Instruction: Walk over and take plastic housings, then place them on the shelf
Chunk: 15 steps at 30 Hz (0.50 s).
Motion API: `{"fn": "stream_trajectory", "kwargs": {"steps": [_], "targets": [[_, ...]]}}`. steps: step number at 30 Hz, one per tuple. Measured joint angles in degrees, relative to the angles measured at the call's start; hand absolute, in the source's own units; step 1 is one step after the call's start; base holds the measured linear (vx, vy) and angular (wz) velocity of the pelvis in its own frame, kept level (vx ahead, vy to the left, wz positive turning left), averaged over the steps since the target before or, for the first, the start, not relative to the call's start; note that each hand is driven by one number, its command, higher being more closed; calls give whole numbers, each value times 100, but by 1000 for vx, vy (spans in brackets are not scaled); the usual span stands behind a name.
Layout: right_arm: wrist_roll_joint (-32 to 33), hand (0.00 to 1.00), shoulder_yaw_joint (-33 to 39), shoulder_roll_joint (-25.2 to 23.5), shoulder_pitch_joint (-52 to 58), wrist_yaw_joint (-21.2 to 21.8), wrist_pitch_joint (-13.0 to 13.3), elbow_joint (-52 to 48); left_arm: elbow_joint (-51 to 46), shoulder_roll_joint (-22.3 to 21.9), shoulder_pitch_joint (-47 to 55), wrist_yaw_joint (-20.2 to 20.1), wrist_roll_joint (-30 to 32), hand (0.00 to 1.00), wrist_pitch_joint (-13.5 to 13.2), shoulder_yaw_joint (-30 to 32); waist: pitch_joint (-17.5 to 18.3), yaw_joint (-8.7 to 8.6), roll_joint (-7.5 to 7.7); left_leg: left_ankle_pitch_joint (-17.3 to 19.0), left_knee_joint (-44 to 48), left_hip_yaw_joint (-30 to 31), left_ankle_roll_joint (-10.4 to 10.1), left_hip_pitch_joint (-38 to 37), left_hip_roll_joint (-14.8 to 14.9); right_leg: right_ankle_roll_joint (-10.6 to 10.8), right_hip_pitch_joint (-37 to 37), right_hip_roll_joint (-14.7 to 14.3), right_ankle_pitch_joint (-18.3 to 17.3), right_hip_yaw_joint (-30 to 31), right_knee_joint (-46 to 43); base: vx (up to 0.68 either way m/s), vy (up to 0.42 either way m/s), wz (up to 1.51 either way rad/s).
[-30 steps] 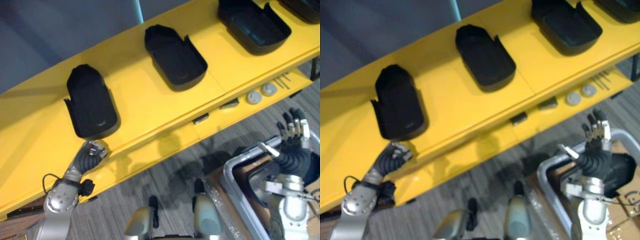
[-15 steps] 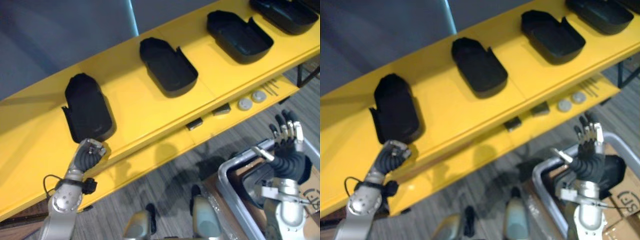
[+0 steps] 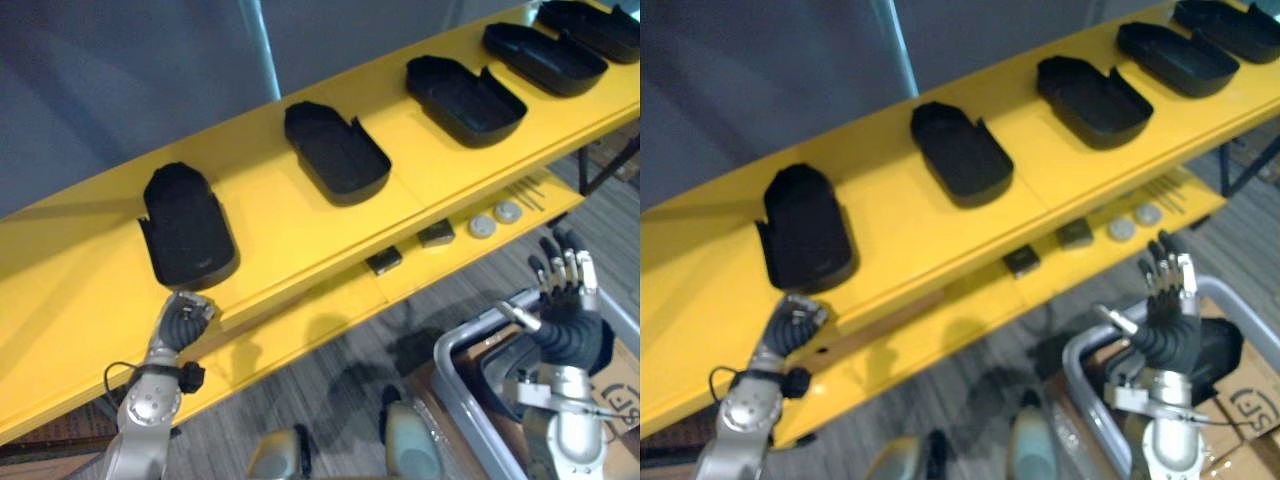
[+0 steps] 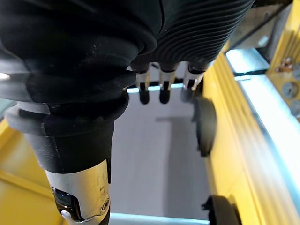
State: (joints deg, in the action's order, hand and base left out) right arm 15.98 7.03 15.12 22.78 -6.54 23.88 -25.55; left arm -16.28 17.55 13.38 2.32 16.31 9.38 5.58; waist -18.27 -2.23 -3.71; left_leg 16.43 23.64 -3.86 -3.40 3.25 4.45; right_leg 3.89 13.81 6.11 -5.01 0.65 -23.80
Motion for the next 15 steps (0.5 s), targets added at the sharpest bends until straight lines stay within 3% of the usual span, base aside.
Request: {"fn": "stream_trajectory", "kwargs": {"steps": [8, 11, 15], "targets": [[-8, 0, -156, 51, 115, 10, 7, -134, 236, -82, -3, 479, 5, 100, 110, -68, 66, 32, -78, 137, 244, -84, 7, -24, 12, 31, 10, -8, -100, 101, -227, -5, 14, -5], [-8, 0, -228, 58, 130, 12, 7, -134, 240, -82, -8, 837, 11, 100, 87, -89, 87, 35, -64, 165, 312, -100, 1, -25, 6, 36, 10, 5, -115, 118, -281, 0, 0, 0], [-104, 0, -347, 58, 323, 12, 7, -135, 234, -83, -2, 1422, 57, 100, -147, -148, 203, 110, -50, 214, 357, -112, 30, -25, 4, 45, 6, 12, -121, 127, -310, 0, 0, 0]]}}
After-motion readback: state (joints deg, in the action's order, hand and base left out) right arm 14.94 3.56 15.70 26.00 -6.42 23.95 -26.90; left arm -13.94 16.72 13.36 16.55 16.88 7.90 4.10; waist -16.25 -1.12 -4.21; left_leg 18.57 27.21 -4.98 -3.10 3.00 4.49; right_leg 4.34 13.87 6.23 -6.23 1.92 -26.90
